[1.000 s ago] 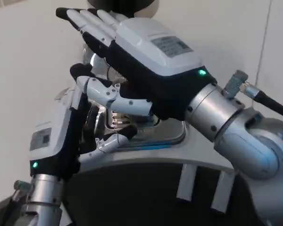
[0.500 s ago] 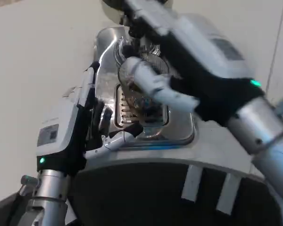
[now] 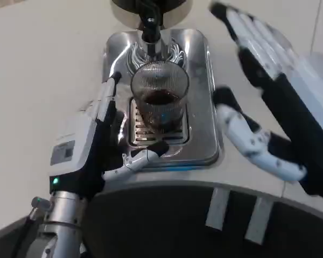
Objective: Grasp the cup under the faucet to collect the drink, then remove the cup.
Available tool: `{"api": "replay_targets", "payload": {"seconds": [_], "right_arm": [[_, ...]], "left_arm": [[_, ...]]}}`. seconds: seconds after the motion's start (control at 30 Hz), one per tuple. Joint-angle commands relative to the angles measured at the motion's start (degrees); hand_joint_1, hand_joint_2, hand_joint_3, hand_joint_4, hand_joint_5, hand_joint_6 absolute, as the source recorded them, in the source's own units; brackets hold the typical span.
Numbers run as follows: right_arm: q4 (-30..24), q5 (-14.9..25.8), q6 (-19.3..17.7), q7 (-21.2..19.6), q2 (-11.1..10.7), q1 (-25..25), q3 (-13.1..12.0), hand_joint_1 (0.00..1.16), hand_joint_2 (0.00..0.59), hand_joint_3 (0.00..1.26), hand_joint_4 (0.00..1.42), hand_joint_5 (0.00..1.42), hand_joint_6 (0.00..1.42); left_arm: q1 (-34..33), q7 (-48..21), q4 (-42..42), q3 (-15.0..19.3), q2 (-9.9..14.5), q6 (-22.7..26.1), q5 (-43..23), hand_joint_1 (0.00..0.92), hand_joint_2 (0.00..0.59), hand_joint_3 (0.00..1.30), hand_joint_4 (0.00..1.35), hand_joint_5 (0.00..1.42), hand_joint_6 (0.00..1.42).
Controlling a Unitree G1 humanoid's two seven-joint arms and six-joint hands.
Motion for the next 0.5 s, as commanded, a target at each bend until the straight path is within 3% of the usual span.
{"api": "replay_targets", "payload": {"seconds": [0.03,0.1,0.17,0.37,0.5], "right_arm": [[-2.1,1.5,-3.4,-0.9,-1.3,8.7,-5.7,0.24,0.53,0.0,0.0,0.0,0.0],[-1.4,2.2,-5.0,-2.6,-0.7,13.9,-9.7,0.29,0.52,0.0,0.0,0.0,0.0],[-1.2,2.4,-6.7,-3.9,-0.3,17.4,-12.1,0.32,0.502,0.0,0.0,0.0,0.0],[-3.4,1.3,-9.0,-4.4,0.5,24.6,-14.5,0.35,0.483,0.0,0.0,0.0,0.0],[-5.5,-0.2,-10.3,-4.6,2.6,30.8,-15.3,0.38,0.477,0.0,0.0,0.0,0.0]], "left_arm": [[-1.7,1.4,2.3,-0.5,-0.5,-0.1,-0.2,0.131,0.041,0.0,0.0,0.15,0.15],[-2.5,1.9,3.4,-0.6,-0.7,-0.1,-0.3,0.131,0.041,0.0,0.0,0.15,0.15],[-3.1,2.5,4.3,-0.6,-0.9,-0.3,-0.5,0.13,0.041,0.0,0.0,0.15,0.16],[-4.8,4.4,6.6,-1.1,-1.5,-0.3,-0.2,0.138,0.039,0.0,0.0,0.18,0.18],[-6.2,5.5,9.0,-1.5,-1.9,0.0,-0.1,0.144,0.038,0.0,0.0,0.18,0.18]]}}
